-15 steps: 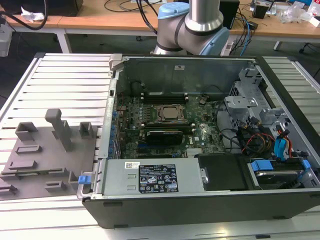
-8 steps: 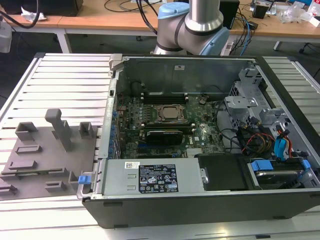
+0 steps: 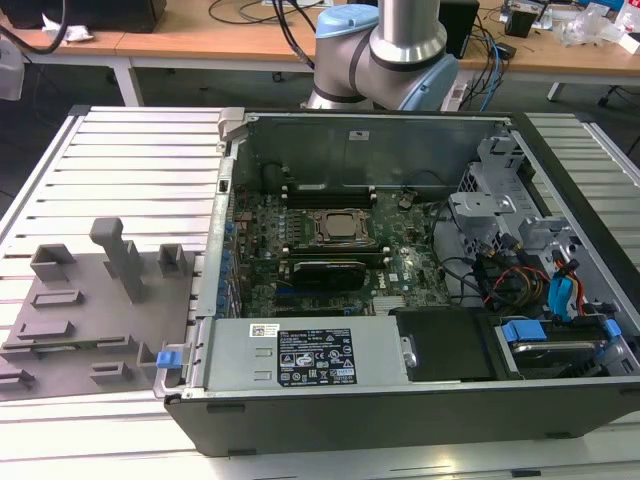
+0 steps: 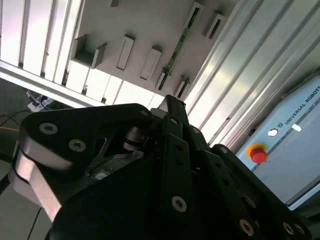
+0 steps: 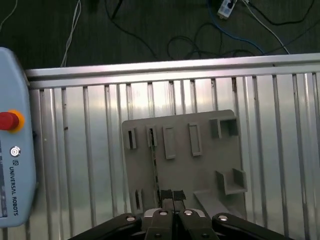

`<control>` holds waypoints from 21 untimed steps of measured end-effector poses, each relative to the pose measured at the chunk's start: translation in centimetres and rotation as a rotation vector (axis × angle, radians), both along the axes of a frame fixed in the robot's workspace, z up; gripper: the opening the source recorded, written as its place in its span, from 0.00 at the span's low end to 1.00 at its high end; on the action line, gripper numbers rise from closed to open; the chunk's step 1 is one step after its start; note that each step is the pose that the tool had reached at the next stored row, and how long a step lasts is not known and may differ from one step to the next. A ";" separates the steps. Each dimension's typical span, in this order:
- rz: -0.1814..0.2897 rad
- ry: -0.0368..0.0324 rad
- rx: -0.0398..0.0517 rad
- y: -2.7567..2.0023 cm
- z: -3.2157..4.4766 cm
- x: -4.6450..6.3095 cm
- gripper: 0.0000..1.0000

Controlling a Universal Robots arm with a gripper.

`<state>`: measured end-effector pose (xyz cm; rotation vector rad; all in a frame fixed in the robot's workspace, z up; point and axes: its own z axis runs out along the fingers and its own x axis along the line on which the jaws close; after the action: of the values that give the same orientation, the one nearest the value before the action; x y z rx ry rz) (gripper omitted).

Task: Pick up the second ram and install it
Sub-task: 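Pick up the second ram and move it above second insertion slot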

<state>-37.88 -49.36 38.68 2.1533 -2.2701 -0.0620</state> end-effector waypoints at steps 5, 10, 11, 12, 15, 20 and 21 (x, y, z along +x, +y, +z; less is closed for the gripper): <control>0.185 0.0000 0.0000 0.00 0.00 0.0 0.11; 0.241 0.0000 0.0000 0.00 0.00 0.0 0.11; 0.249 -0.0001 0.0000 0.00 0.00 0.0 0.11; 0.256 0.0000 0.0000 0.00 0.00 0.0 0.11; 0.282 0.0000 0.0000 0.00 0.00 0.0 0.11; 0.332 0.0000 0.0000 0.00 0.00 0.0 0.11; 0.344 -0.0001 0.0000 0.00 0.00 0.0 0.11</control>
<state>-37.88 -49.36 38.68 2.5049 -1.8642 -0.0576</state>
